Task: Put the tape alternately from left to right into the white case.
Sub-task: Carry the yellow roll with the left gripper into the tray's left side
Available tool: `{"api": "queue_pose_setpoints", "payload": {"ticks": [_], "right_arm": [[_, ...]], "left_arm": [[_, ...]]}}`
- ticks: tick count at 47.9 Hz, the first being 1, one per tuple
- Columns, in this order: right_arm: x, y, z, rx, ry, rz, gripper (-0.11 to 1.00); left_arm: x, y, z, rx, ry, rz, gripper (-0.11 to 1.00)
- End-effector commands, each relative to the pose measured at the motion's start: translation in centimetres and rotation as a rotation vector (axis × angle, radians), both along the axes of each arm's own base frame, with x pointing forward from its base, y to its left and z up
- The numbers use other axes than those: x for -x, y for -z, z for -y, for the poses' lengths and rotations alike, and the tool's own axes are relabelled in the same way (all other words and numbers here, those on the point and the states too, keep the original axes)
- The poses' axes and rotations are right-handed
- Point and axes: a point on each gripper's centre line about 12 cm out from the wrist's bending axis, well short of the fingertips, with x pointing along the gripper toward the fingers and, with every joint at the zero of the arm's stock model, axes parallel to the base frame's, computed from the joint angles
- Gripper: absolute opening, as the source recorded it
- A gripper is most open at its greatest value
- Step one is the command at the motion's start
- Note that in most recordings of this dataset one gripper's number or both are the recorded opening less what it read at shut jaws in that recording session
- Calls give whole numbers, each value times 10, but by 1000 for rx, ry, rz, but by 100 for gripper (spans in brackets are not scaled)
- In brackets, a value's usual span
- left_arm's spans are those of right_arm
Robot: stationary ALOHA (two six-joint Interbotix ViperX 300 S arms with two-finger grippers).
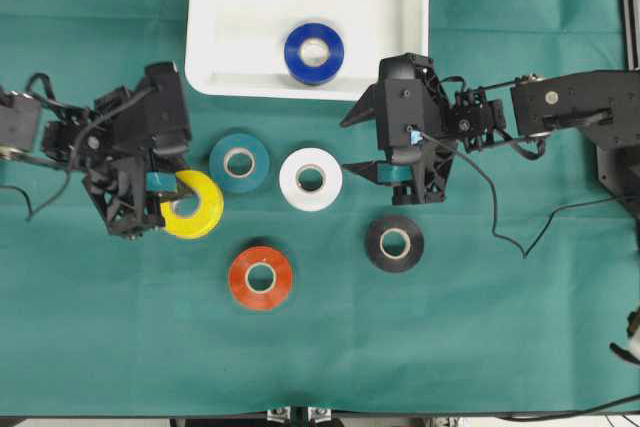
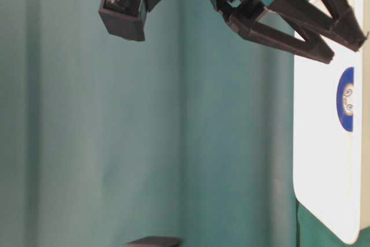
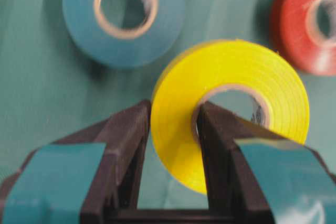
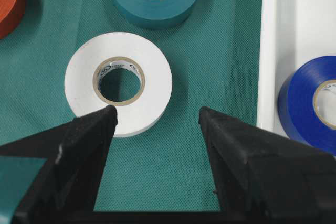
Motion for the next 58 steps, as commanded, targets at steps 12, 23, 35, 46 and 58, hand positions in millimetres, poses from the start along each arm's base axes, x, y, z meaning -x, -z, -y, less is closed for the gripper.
{"api": "queue_pose_setpoints", "payload": {"ticks": [12, 23, 35, 46, 58], "right_arm": [[-4, -9, -2, -4, -5, 33, 70], [-5, -11, -2, -4, -5, 38, 70], [-6, -11, -2, -4, -4, 39, 70], [-5, -10, -2, -4, -4, 38, 70], [-4, -9, -2, -5, -5, 36, 70]], "left_arm": [[-1, -45, -1, 10, 8, 149, -3], [-9, -36, -27, -41, -32, 137, -3], [-19, -35, -87, -167, -95, 147, -3], [-32, -28, -125, -260, -105, 132, -3], [-50, -13, -156, -306, -113, 83, -3]]}}
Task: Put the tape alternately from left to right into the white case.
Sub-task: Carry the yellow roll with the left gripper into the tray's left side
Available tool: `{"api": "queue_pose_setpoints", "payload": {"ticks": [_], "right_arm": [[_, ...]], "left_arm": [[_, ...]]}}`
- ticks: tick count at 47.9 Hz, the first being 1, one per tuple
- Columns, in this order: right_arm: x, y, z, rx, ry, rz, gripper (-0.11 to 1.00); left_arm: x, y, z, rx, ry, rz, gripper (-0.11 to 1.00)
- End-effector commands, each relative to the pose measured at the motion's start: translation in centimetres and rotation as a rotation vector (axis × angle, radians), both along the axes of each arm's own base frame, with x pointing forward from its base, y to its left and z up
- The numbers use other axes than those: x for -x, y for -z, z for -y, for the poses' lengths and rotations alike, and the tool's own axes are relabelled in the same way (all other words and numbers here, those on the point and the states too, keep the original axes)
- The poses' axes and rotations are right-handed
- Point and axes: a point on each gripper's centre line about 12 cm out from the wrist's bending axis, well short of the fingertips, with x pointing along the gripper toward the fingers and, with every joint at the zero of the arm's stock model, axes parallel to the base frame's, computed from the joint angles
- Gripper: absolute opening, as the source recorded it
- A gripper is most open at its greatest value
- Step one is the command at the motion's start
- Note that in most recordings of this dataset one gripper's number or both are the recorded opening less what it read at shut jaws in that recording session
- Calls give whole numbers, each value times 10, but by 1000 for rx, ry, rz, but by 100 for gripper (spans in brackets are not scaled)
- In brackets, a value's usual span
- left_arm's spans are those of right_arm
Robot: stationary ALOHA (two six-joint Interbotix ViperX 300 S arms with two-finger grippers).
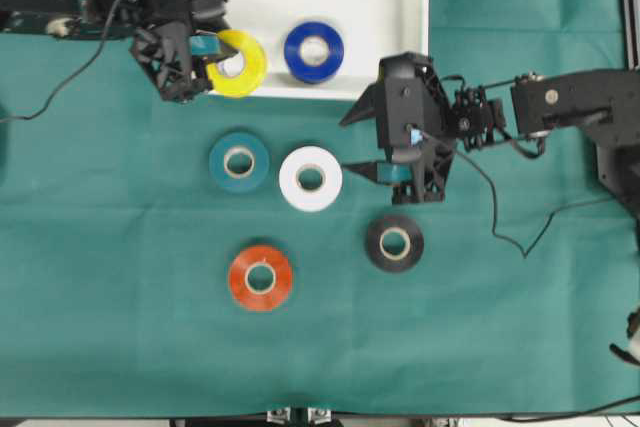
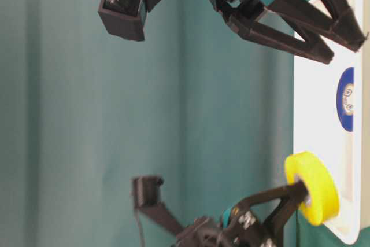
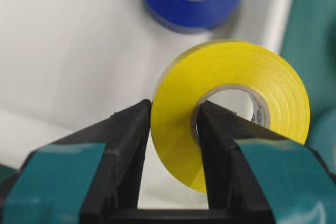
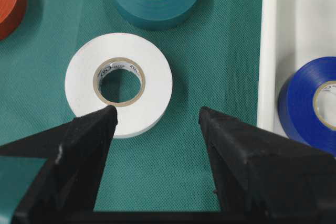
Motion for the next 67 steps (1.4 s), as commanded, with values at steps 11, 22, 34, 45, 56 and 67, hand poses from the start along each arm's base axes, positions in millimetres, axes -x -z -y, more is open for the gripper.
{"api": "queue_pose_setpoints", "payload": {"ticks": [11, 22, 34, 45, 56, 67], "right_arm": [[-3, -3, -1, -4, -3, 18, 70], [-3, 0, -2, -7, -8, 22, 70], [-5, -2, -2, -11, -11, 44, 70], [-5, -2, -3, -11, -13, 44, 70], [-5, -2, -3, -11, -13, 44, 70], [-5, -2, -2, -11, -11, 45, 70]], "left_arm": [[-19, -2, -38, -54, -37, 29, -3], [-23, -2, -55, -75, -67, 58, -3], [-22, 4, -65, -76, -89, 55, -3], [-25, 6, -66, -83, -81, 49, -3], [-25, 4, -69, -97, -75, 49, -3], [-27, 0, -70, -110, -65, 57, 42]]}}
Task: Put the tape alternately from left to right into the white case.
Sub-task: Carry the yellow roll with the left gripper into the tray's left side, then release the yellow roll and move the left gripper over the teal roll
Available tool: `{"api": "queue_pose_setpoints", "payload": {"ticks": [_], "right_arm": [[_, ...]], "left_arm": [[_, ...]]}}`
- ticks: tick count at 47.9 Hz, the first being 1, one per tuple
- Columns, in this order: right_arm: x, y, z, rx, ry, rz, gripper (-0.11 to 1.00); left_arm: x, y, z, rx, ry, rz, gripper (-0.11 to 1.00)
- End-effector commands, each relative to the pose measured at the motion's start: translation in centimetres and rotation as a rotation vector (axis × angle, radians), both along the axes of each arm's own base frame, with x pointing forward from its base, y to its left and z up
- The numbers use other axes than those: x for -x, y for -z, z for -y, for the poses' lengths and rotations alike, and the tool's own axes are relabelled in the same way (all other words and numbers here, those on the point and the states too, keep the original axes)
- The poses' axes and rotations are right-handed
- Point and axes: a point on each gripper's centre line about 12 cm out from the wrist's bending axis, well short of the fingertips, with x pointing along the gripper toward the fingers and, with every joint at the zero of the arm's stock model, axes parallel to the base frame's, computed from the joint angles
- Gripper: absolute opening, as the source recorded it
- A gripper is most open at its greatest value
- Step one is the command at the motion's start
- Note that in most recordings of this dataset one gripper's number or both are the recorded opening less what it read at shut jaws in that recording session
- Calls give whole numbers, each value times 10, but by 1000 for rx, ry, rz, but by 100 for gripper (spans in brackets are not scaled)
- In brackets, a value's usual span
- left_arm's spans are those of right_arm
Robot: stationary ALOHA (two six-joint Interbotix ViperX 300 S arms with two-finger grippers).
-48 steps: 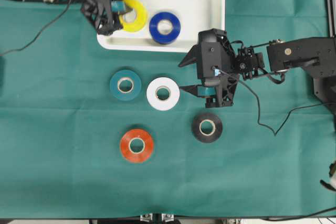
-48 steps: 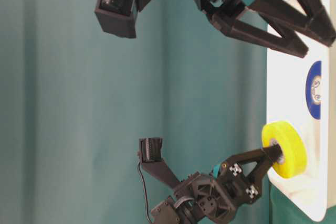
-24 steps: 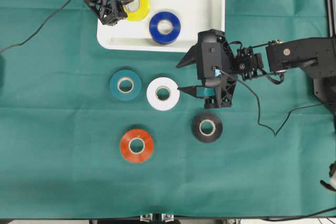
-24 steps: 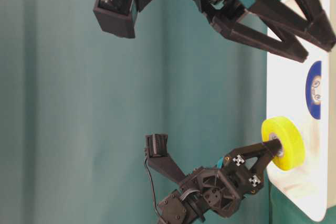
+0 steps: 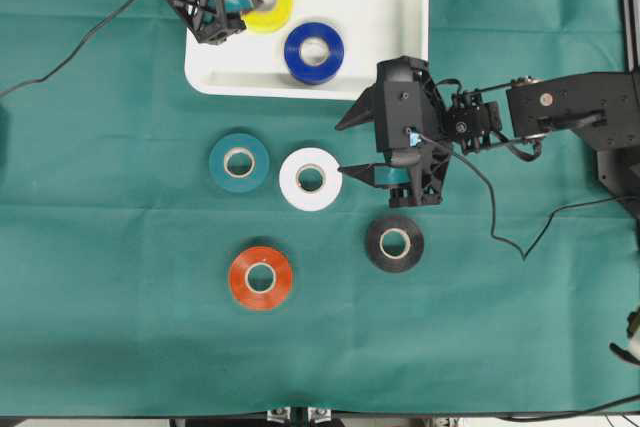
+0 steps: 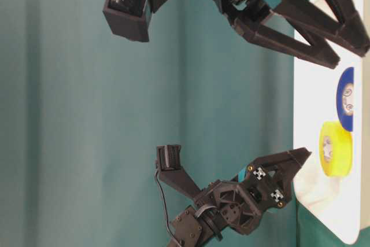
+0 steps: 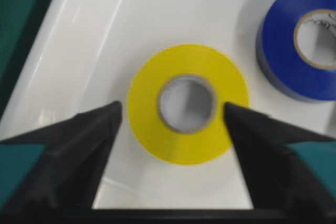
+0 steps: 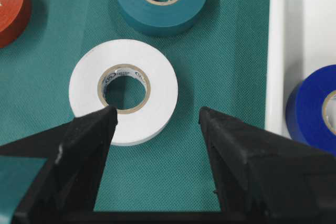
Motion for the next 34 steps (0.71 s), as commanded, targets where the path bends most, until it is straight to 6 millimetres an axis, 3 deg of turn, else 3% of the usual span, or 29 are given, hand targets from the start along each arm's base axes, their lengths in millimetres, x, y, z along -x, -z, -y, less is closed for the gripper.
{"api": "queue_pose_setpoints", "payload": {"ticks": [1, 4, 6, 11, 19, 34], "right_arm": [[-2, -7, -1, -4, -2, 26, 70], [-3, -7, -1, -4, -2, 27, 70], [-3, -7, -1, -4, -2, 27, 70], [-3, -7, -1, -3, -2, 24, 70], [-2, -6, -1, -3, -2, 23, 70], [-3, -7, -1, -4, -2, 27, 70]], "left_arm": [[-6, -15, -3, -20, -2, 43, 48], [-5, -15, -2, -19, 0, 40, 66], [-4, -16, -1, -16, 1, 40, 73], [-3, -19, 7, -13, 15, 38, 61], [2, -23, 28, -6, 55, 37, 62], [11, -40, 88, -10, 200, 73, 61]]}}
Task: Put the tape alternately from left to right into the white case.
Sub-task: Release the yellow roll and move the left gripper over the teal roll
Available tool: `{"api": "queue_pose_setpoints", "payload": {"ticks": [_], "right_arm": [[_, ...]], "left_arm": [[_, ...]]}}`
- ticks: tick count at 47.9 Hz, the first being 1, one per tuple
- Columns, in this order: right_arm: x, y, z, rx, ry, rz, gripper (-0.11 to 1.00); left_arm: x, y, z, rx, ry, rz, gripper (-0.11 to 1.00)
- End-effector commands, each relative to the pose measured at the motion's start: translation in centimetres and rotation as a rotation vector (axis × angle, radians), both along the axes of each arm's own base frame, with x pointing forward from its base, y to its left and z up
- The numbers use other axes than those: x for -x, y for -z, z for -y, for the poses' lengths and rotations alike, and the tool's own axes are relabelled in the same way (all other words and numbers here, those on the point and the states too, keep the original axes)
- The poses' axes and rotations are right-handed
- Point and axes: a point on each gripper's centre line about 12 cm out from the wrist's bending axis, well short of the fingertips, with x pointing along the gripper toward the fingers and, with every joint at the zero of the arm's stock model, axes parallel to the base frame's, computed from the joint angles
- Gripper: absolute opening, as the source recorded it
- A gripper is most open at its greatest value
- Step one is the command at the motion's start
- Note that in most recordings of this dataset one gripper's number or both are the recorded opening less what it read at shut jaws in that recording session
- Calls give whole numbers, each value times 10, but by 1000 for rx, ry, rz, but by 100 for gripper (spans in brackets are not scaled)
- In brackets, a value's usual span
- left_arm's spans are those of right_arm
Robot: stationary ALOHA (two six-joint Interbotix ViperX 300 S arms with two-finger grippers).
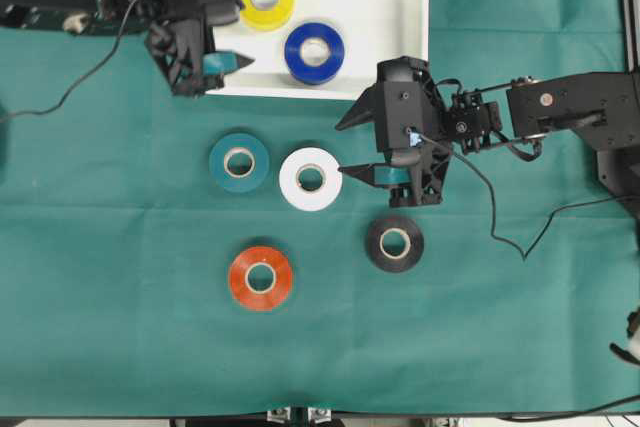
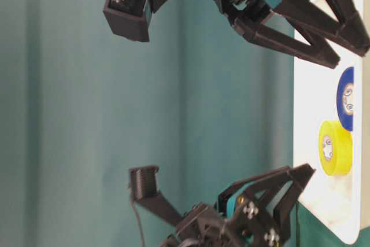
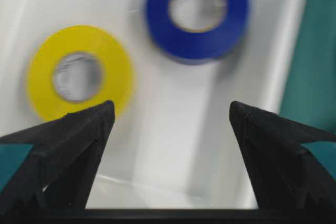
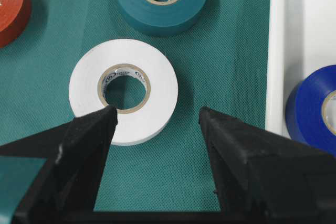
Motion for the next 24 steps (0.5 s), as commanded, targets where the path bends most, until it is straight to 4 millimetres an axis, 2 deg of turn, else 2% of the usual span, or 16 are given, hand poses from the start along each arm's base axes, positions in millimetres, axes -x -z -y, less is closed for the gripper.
{"api": "queue_pose_setpoints", "payload": {"ticks": [1, 11, 24], "right_arm": [[-3, -7, -1, -5, -1, 27, 70], [-3, -7, -1, -6, -2, 27, 70], [-3, -8, -4, -7, -7, 29, 70]], "left_arm": [[1, -19, 17, -10, 43, 55, 61], [7, -26, 51, -8, 133, 72, 61], [16, -11, 81, 48, 178, 13, 61]]}}
